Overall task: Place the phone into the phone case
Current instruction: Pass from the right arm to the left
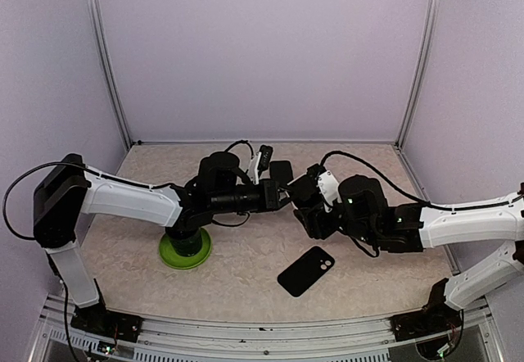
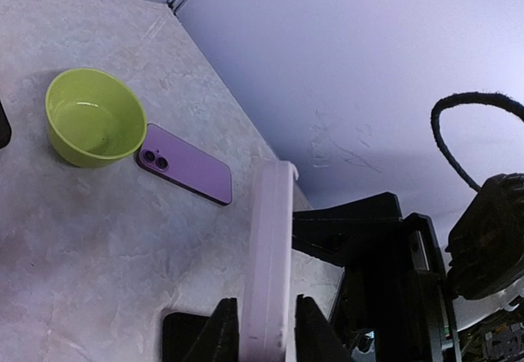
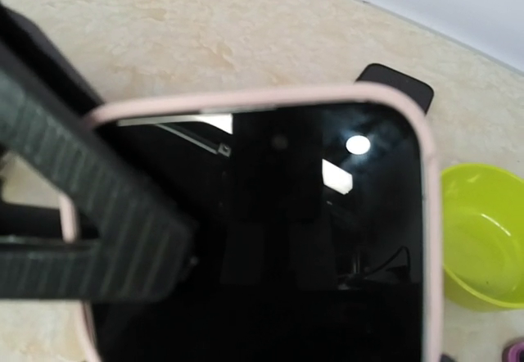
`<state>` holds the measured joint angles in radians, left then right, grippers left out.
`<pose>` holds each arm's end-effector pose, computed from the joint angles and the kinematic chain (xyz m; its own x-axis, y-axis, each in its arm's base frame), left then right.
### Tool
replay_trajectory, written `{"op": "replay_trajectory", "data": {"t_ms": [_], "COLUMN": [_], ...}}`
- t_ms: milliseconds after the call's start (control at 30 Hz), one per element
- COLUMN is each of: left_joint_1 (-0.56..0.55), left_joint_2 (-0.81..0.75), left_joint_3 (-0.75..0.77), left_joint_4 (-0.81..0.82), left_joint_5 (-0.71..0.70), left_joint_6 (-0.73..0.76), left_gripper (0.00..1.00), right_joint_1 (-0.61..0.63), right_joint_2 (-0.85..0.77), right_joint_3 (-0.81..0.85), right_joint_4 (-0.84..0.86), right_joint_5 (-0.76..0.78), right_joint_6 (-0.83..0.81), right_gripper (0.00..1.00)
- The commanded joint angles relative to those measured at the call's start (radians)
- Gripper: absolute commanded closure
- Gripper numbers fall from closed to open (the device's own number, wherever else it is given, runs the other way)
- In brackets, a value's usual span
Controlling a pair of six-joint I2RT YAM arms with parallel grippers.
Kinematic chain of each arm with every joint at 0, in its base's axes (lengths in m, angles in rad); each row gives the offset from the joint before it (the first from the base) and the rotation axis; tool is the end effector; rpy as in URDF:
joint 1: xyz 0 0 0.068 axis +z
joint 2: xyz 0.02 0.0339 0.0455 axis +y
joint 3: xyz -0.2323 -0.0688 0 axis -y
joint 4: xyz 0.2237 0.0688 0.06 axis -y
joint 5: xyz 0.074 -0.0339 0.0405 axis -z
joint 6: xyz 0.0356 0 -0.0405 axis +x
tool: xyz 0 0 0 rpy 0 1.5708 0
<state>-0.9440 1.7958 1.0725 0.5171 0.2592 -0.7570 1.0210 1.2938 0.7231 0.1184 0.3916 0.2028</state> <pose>0.2186 -0.3174 0.2147 -0.7260 -0.1293 -0.6755 0.5936 0.3783 -0.7103 0.1544 0.2259 0.2199 -0.3463 -0.2088 -0.9146 -0.5502 0.8348 0.0178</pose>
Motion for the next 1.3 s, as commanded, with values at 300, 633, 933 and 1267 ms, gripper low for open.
{"op": "replay_trajectory", "data": {"t_ms": [300, 633, 933, 1267], "left_joint_1": [0.017, 0.065, 0.104, 0.103], "left_joint_2": [0.019, -0.043, -0.105, -0.163], "left_joint_3": [0.028, -0.026, -0.056, -0.073], "left_joint_4": [0.018, 0.025, 0.018, -0.032], "left_joint_5": [0.042, 0.109, 0.339, 0.562], "left_joint_6": [-0.011, 0.037, 0.128, 0.252], "left_gripper": [1.0, 1.0, 1.0, 1.0], "right_joint_1": [0.014, -0.003, -0.159, -0.256], "right_joint_2": [-0.004, -0.147, -0.311, -0.235], "right_joint_3": [0.046, -0.012, -0.071, -0.052], "right_joint_4": [0.07, 0.045, 0.01, -0.018], "right_joint_5": [0.012, -0.117, -0.463, -0.866], "right_joint_6": [-0.018, -0.051, 0.028, 0.068], "right_gripper": [0.28, 0.0, 0.0, 0.05]}}
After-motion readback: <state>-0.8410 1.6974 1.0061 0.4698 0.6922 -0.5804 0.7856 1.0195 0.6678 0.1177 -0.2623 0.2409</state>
